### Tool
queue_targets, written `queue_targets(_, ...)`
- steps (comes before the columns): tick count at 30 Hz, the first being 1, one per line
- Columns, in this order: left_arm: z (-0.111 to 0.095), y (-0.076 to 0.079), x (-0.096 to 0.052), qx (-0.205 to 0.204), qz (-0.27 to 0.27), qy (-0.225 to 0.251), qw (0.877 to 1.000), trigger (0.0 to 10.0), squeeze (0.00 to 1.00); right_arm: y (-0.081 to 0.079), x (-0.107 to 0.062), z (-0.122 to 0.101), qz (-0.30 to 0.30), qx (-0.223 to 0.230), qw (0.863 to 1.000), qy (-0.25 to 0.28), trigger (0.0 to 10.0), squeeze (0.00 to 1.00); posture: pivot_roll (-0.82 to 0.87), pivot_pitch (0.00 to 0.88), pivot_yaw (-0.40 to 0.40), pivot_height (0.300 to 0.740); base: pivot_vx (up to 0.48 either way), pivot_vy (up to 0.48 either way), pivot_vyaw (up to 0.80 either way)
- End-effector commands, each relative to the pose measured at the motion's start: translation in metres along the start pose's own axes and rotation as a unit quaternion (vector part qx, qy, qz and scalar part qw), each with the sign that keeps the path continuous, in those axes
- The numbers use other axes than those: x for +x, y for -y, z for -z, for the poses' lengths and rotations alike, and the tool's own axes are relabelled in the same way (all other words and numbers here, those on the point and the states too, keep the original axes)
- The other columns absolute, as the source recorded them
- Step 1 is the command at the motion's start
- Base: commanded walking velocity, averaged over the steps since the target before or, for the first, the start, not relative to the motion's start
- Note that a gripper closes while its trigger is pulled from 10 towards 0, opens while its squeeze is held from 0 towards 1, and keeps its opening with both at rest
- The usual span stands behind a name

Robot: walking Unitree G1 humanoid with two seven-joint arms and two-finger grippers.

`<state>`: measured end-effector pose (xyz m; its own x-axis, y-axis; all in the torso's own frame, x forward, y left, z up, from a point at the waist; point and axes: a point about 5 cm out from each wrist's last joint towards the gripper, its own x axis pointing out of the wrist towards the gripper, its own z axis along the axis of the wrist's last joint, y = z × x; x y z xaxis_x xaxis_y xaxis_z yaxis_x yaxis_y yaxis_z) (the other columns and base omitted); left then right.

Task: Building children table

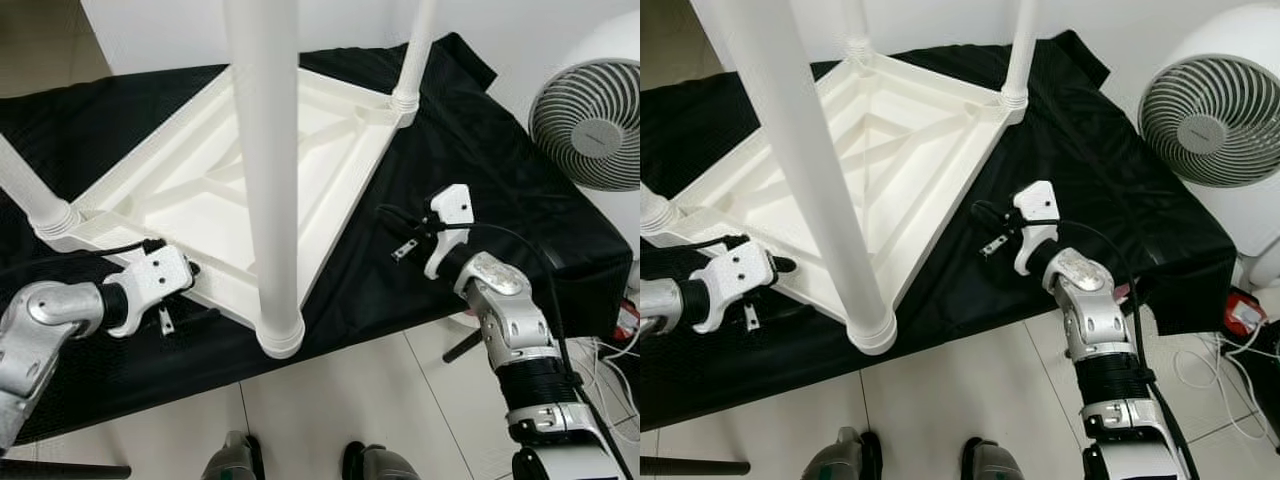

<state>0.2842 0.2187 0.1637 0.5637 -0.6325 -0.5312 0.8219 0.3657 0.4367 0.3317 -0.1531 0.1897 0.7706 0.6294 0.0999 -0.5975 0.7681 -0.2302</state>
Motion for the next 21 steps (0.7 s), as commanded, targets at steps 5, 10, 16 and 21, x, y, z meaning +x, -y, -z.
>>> queue_targets(5,0.011,0.003,0.005,-0.022,0.037,-0.016,0.999,2.5,0.00,0.002,-0.006,-0.001,0.014,-0.001,1.000,-0.001,10.0,0.00,-0.01,0.163,0.066,0.740,0.000,0.000,0.00)
queue_targets(10,0.013,0.000,0.009,-0.022,0.047,-0.016,0.999,0.0,0.00,0.004,-0.010,-0.001,0.027,-0.002,1.000,-0.004,10.0,0.00,-0.01,0.164,0.076,0.740,0.000,0.000,0.00)
queue_targets(16,0.012,-0.002,0.012,-0.025,0.046,-0.005,0.999,0.0,0.00,0.006,-0.010,-0.003,0.034,-0.005,0.999,-0.002,10.0,0.00,-0.02,0.166,0.078,0.740,0.000,0.000,0.00)
queue_targets(21,0.008,-0.004,0.015,-0.036,0.027,0.018,0.999,0.0,0.00,0.006,-0.010,-0.004,0.036,-0.005,0.999,-0.001,10.0,0.00,-0.02,0.160,0.082,0.740,0.000,0.000,0.00)
